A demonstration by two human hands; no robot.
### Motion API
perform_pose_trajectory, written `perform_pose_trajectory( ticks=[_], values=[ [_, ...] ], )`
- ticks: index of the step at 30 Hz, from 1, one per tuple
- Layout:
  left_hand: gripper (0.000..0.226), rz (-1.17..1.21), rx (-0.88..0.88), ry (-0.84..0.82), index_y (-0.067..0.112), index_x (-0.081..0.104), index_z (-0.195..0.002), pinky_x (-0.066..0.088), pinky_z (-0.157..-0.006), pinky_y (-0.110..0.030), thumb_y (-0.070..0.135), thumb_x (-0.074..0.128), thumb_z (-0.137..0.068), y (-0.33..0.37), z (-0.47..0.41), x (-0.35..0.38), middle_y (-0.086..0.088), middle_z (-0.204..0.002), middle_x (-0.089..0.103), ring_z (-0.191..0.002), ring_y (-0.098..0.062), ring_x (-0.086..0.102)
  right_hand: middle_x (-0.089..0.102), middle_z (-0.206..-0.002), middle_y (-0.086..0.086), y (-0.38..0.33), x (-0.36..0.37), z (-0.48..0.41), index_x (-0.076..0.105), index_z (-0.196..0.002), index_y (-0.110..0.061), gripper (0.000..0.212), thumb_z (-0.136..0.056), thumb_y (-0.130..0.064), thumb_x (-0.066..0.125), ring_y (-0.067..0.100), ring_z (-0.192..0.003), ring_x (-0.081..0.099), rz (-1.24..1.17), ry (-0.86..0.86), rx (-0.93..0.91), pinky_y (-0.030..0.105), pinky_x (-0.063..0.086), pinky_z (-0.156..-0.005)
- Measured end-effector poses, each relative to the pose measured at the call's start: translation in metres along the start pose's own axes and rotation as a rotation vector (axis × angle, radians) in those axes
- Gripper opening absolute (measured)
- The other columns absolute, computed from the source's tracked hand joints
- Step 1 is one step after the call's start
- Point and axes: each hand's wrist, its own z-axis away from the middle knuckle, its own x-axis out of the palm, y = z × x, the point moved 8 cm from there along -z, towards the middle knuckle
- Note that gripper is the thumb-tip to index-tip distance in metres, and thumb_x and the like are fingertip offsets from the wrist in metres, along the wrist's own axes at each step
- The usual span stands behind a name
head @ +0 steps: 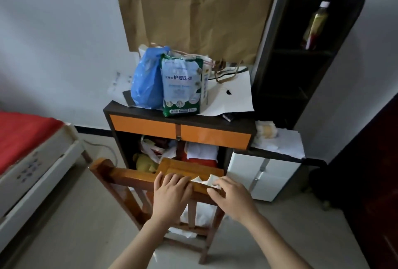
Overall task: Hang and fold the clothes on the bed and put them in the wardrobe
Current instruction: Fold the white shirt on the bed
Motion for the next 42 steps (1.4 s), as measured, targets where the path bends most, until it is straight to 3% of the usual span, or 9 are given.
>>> perform_pose_trajectory(
  ticks=[3, 6, 8, 14, 19, 27, 35, 39, 42],
  values=[
    [0.040, 0.038, -0.081, -0.041, 0.024, 0.069, -0.063, 0.046, -0.089, -0.043, 0.036, 0.041, -0.089, -0.006, -0.011, 0.006, 0.011, -0.065, 0.065, -0.070, -0.014, 0.063, 0.063, -0.108, -0.015, 0.015, 0.007, -0.008, 0.065, -0.113, -0.014, 0.067, -0.091, -0.062, 0.023, -0.004, -0.098, 0.057, -0.342, -0.212, 0.000, 0.009, 0.038, -0.078],
    [0.044, 0.007, -0.219, -0.224, 0.019, 0.067, -0.070, 0.045, -0.079, -0.024, 0.042, 0.040, -0.096, -0.026, -0.027, 0.029, 0.005, -0.063, 0.063, -0.063, -0.008, 0.054, 0.057, -0.098, -0.029, 0.063, 0.023, -0.036, 0.067, -0.111, -0.021, 0.056, -0.095, -0.051, 0.022, -0.018, -0.093, 0.050, -0.571, -0.297, 0.159, 0.001, 0.034, -0.078],
    [0.041, -0.002, -0.340, -0.243, 0.020, 0.069, -0.088, 0.046, -0.060, -0.021, 0.046, 0.038, -0.095, -0.042, -0.041, 0.035, 0.003, -0.069, 0.065, -0.058, -0.004, 0.053, 0.063, -0.092, -0.013, 0.104, 0.043, -0.060, 0.066, -0.096, -0.022, 0.041, -0.099, -0.044, 0.032, 0.001, -0.089, 0.057, -0.492, -0.323, 0.241, 0.016, 0.042, -0.073],
    [0.033, -0.134, -0.498, -0.421, 0.034, 0.060, -0.116, 0.044, -0.058, -0.016, 0.050, 0.040, -0.093, -0.053, -0.055, 0.059, 0.011, -0.103, 0.066, -0.080, -0.003, 0.056, 0.048, -0.067, -0.003, 0.209, 0.125, -0.091, 0.044, -0.064, -0.019, 0.030, -0.091, -0.031, 0.052, 0.015, -0.069, 0.046, -0.227, -0.575, 0.313, 0.028, 0.033, -0.063],
    [0.032, -0.206, -0.523, -0.496, 0.038, 0.058, -0.114, 0.051, -0.067, -0.018, 0.053, 0.040, -0.092, -0.051, -0.052, 0.063, 0.016, -0.106, 0.063, -0.086, -0.002, 0.055, 0.062, -0.114, 0.005, 0.242, 0.185, -0.100, 0.059, -0.112, -0.013, 0.036, -0.091, -0.040, 0.050, 0.022, -0.106, 0.057, -0.085, -0.798, 0.325, 0.031, 0.045, -0.088],
    [0.036, -0.172, -0.334, -0.638, 0.033, 0.059, -0.117, 0.051, -0.077, -0.023, 0.047, 0.035, -0.094, -0.028, -0.062, 0.069, 0.014, -0.105, 0.063, -0.093, -0.004, 0.058, 0.049, -0.126, 0.010, 0.223, 0.238, -0.136, 0.045, -0.123, -0.015, 0.038, -0.090, -0.032, 0.054, 0.025, -0.110, 0.051, 0.036, -0.759, 0.230, 0.035, 0.047, -0.090],
    [0.043, -0.041, -0.273, -0.613, 0.030, 0.063, -0.114, 0.050, -0.077, -0.022, 0.045, 0.030, -0.092, -0.024, -0.067, 0.061, 0.012, -0.103, 0.065, -0.092, -0.006, 0.060, 0.000, -0.156, 0.013, 0.224, 0.298, -0.166, -0.012, -0.148, -0.026, 0.094, -0.087, -0.052, 0.055, 0.032, -0.141, 0.017, 0.161, -0.802, 0.333, 0.047, 0.026, -0.112],
    [0.042, -0.023, -0.294, -0.617, 0.028, 0.067, -0.111, 0.053, -0.075, -0.024, 0.042, 0.036, -0.086, -0.023, -0.068, 0.063, 0.011, -0.104, 0.069, -0.092, -0.007, 0.064, 0.053, -0.128, 0.025, 0.239, 0.272, -0.180, 0.046, -0.135, -0.007, 0.053, -0.087, -0.021, 0.063, 0.033, -0.113, 0.057, 0.146, -0.411, 0.593, 0.040, 0.049, -0.094],
    [0.040, -0.034, -0.294, -0.645, 0.027, 0.069, -0.108, 0.053, -0.074, -0.024, 0.041, 0.038, -0.087, -0.022, -0.067, 0.064, 0.011, -0.102, 0.069, -0.090, -0.008, 0.065, 0.060, -0.122, 0.014, 0.224, 0.301, -0.165, 0.057, -0.119, -0.006, 0.027, -0.094, -0.013, 0.047, 0.030, -0.110, 0.056, 0.046, -0.680, 0.358, 0.030, 0.044, -0.088]
  ],
)
